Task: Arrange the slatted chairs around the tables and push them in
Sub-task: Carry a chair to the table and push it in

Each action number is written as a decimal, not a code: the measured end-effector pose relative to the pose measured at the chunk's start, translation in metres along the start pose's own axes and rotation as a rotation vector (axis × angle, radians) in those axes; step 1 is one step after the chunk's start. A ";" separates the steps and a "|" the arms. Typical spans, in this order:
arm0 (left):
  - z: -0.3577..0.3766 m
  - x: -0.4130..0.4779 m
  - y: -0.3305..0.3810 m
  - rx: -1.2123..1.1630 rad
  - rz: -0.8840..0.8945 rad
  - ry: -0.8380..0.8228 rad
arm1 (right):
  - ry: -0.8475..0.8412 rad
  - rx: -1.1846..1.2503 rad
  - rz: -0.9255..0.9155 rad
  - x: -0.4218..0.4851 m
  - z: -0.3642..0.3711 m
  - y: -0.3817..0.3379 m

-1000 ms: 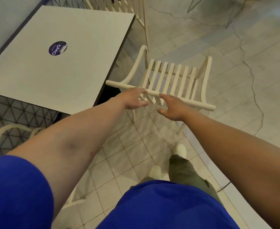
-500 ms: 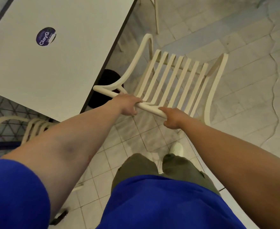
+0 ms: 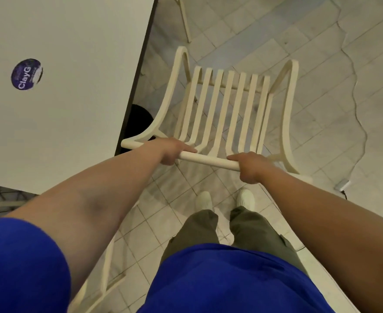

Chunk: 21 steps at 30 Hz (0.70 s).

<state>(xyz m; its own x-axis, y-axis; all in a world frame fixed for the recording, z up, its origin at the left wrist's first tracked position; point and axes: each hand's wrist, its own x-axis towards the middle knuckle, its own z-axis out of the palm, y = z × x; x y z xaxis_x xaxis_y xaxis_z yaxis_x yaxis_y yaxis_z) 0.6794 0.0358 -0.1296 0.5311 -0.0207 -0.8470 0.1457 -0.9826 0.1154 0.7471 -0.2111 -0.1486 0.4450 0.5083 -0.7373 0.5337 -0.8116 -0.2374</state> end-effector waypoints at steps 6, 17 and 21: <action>-0.002 -0.004 0.004 0.014 0.026 0.038 | 0.004 0.011 0.007 -0.002 -0.001 0.002; -0.004 -0.002 0.019 0.003 0.008 0.039 | -0.028 -0.020 -0.046 0.001 -0.008 0.022; -0.004 0.003 0.038 -0.025 -0.009 0.043 | -0.039 -0.041 -0.063 0.001 -0.014 0.044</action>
<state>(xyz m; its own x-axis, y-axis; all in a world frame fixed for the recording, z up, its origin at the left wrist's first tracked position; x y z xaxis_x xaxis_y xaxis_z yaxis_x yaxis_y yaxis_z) 0.6899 -0.0008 -0.1253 0.5650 -0.0033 -0.8251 0.1710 -0.9778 0.1209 0.7812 -0.2419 -0.1510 0.3813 0.5458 -0.7461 0.5889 -0.7655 -0.2591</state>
